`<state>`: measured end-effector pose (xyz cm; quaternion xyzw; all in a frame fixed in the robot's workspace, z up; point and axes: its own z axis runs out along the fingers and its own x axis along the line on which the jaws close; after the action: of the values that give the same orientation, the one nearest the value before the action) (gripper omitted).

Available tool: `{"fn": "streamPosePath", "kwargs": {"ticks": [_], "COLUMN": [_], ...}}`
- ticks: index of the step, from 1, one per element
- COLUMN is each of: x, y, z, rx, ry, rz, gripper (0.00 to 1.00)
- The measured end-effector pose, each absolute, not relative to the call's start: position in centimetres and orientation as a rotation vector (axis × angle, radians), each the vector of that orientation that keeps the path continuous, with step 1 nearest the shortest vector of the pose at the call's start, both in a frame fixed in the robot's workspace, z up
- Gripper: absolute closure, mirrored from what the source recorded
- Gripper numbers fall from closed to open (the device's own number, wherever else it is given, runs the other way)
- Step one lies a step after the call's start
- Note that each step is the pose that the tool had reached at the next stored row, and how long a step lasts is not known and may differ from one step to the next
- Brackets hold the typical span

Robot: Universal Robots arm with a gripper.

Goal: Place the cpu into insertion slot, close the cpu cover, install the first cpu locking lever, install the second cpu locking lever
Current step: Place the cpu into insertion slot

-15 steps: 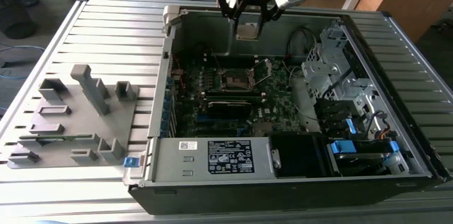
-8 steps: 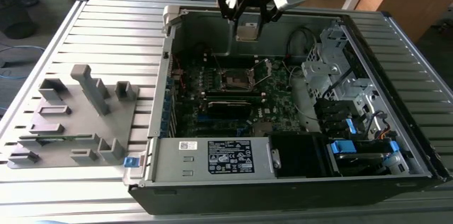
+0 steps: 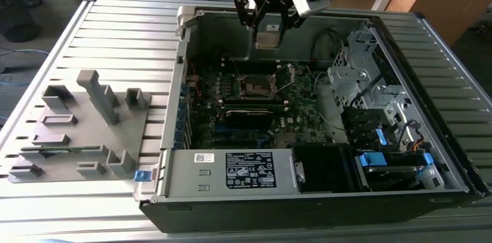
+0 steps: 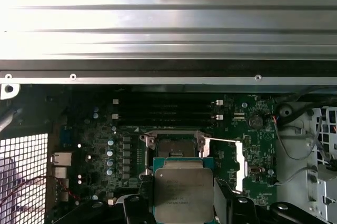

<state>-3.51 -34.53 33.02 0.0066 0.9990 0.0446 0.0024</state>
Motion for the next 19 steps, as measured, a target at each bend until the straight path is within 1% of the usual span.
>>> {"fn": "streamPosePath", "kwargs": {"ticks": [19], "x": [-3.9], "y": [-34.6], "z": [30.5], "rx": [-0.006], "ry": [3.121], "rz": [0.140], "gripper": [0.46]}}
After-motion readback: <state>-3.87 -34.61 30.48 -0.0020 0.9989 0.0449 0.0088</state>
